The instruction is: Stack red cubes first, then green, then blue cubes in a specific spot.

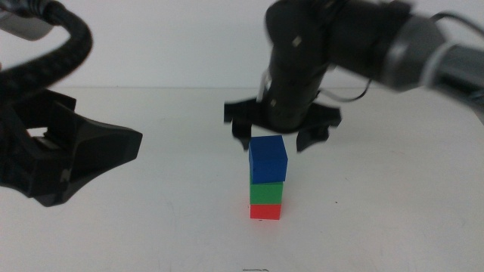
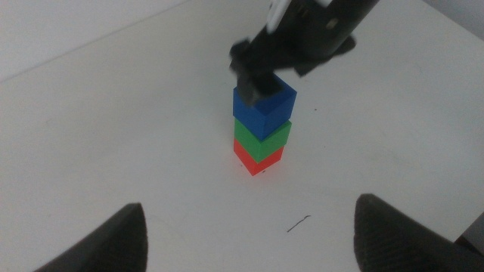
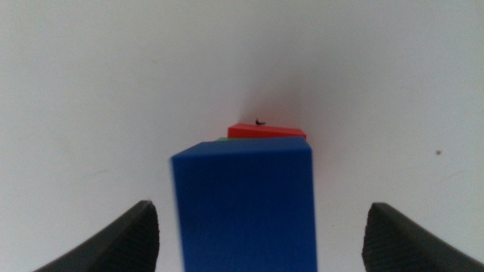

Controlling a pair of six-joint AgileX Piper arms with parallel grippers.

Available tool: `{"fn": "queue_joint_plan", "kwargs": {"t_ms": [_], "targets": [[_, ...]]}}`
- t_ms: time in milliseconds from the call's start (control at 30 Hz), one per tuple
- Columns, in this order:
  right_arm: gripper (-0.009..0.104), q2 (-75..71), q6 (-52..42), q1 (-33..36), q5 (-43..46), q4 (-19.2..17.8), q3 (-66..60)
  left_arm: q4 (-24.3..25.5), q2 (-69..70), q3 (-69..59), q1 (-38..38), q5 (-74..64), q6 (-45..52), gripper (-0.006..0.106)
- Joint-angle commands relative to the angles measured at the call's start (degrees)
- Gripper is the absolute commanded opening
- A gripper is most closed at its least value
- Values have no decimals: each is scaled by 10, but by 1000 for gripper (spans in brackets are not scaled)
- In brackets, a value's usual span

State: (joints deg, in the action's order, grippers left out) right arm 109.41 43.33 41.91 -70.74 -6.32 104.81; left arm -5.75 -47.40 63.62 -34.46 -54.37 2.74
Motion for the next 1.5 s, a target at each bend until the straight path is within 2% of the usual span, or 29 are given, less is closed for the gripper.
{"fn": "queue_joint_plan", "kwargs": {"t_ms": [0,300,467,733,833,900,1033,1400,1467], "targets": [[82,-70,-20,-6,-34,-18,17,-5,4,15,-2,39,-6,93],[82,-183,-139,-19,-35,-26,16,-5,4,15,-2,39,-6,93],[82,-263,-255,-103,-22,63,-8,-5,4,15,-2,39,-6,93],[82,-437,-382,-335,86,169,-192,-4,4,15,-2,39,-6,93],[82,-481,-465,-409,121,224,-249,-4,4,15,-2,39,-6,93],[82,-507,-500,-437,150,245,-282,-4,4,15,-2,39,-6,93],[82,-534,-530,-449,200,247,-326,-4,4,15,-2,39,-6,93],[82,-533,-532,-449,195,248,-327,-4,4,15,-2,39,-6,93],[82,-533,-532,-449,195,248,-327,38,7,15,-2,53,-18,93]]}}
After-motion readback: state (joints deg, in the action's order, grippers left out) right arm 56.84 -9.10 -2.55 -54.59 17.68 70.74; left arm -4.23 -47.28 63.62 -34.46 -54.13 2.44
